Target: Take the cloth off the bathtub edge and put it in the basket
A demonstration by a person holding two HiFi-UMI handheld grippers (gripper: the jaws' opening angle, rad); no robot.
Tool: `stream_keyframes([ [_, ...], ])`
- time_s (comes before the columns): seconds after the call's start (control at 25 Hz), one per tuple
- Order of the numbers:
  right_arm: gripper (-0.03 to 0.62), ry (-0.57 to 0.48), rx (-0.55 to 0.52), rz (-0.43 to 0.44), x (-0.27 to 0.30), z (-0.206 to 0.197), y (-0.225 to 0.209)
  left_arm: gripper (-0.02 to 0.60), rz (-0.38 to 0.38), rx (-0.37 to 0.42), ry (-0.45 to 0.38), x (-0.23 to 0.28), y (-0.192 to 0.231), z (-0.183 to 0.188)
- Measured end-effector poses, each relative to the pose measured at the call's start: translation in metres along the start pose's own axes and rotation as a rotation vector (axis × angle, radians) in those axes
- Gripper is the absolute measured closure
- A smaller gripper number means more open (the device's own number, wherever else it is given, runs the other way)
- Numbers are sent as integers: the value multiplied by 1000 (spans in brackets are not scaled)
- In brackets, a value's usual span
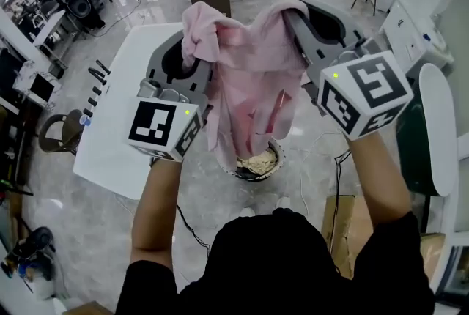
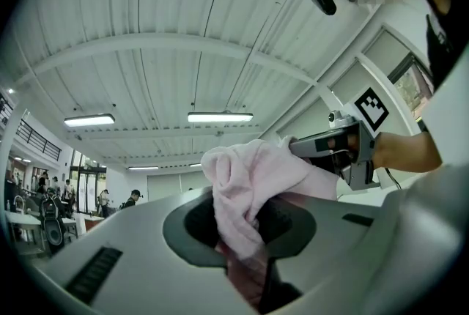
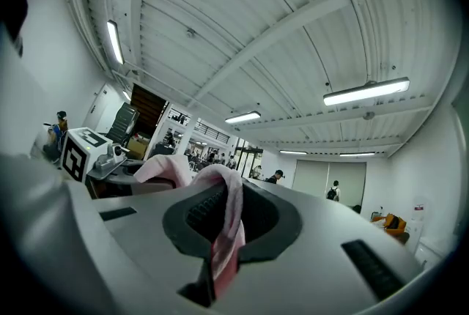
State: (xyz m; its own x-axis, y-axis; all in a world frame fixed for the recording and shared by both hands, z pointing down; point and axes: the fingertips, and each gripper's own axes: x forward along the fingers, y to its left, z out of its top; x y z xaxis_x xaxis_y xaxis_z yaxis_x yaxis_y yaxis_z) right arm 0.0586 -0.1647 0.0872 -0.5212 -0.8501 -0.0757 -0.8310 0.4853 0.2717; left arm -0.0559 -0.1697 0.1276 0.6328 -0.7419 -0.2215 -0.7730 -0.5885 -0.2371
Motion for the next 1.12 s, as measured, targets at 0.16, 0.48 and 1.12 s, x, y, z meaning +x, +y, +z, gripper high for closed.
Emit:
stream_keyframes([
  [0.16,557,59,8,19,0,-40,17,485,-1,-33,35,-1,-7,-35],
  [0.48,557,119,68,-2,-1,-111,35,485,-18,-76,86,-2,-20,-95],
  [1.12,559,348,229,-83,1,-292,64,485,-34,-277,264,-13,-36,-260],
])
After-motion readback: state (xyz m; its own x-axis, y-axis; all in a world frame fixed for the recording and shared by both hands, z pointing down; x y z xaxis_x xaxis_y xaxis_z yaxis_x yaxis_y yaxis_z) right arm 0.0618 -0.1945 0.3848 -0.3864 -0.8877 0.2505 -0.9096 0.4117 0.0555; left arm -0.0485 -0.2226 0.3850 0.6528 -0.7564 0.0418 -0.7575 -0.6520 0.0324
